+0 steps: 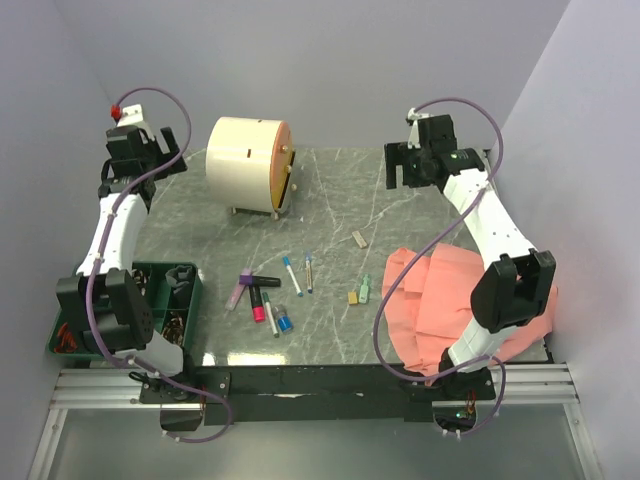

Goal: Sort the stationery into containers
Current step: Move the storage box to the center of the board.

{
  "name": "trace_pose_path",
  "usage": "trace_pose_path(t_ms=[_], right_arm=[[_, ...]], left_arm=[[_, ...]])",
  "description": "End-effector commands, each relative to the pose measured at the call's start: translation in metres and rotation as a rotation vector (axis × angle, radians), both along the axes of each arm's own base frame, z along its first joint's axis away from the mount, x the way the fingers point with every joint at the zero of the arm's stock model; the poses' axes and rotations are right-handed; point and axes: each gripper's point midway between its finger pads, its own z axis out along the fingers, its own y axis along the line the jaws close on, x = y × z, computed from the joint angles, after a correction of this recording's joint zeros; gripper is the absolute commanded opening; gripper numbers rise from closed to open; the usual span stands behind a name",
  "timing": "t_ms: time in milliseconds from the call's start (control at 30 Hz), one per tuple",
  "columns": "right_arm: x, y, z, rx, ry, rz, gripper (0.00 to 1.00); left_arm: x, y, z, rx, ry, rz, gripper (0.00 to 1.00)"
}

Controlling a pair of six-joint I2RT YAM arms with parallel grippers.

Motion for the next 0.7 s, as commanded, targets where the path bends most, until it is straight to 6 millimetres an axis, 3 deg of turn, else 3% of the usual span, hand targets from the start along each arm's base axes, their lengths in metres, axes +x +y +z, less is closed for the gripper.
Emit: trace_pose_path(t_ms=[0, 133, 167, 200, 267, 333, 367, 400, 533, 567, 667], right_arm=[[0.019, 0.016, 0.055, 0.090, -0.130, 0.014, 1.00], [0.029, 0.027, 0.079, 0.132, -0.186, 0.103, 1.00], [0.034, 0.033, 0.083, 0.171, -0.219, 0.145, 1.00], [0.033, 0.046, 0.088, 0.256, -0.226, 0.190, 1.00], [0.043, 0.059, 0.102, 0.339, -0.264, 0.229, 1.00], [0.054, 0.079, 0.092, 0.450, -0.191, 0.251, 1.00], [0.060, 0.085, 0.108, 0.486, -0.201, 0.260, 1.00], [0.071, 0.093, 0.089, 0.540, -0.136, 0.241, 1.00], [0.091, 0.111, 0.080, 0.563, -0.152, 0.235, 1.00], [0.090, 0.124, 0.085, 0.541, -0.166, 0.263, 1.00], [0.096, 0.139, 0.070, 0.471, -0.168, 0.287, 0.95]], left_arm=[[0.020, 0.000, 0.059, 0.046, -0.142, -0.031, 1.00], [0.038, 0.005, 0.064, 0.034, -0.168, -0.027, 0.99], [0.046, 0.004, 0.055, 0.015, -0.154, -0.042, 1.00], [0.052, 0.007, 0.063, -0.010, -0.179, -0.020, 1.00], [0.064, 0.014, 0.054, -0.052, -0.180, 0.027, 1.00], [0.073, 0.023, 0.060, -0.092, -0.215, 0.081, 1.00], [0.081, 0.024, 0.049, -0.100, -0.197, 0.086, 0.99], [0.086, 0.025, 0.054, -0.105, -0.210, 0.087, 1.00], [0.107, 0.026, 0.036, -0.136, -0.206, 0.088, 0.97], [0.111, 0.026, 0.037, -0.145, -0.221, 0.089, 0.95], [0.124, 0.017, 0.029, -0.163, -0.223, 0.027, 0.78]])
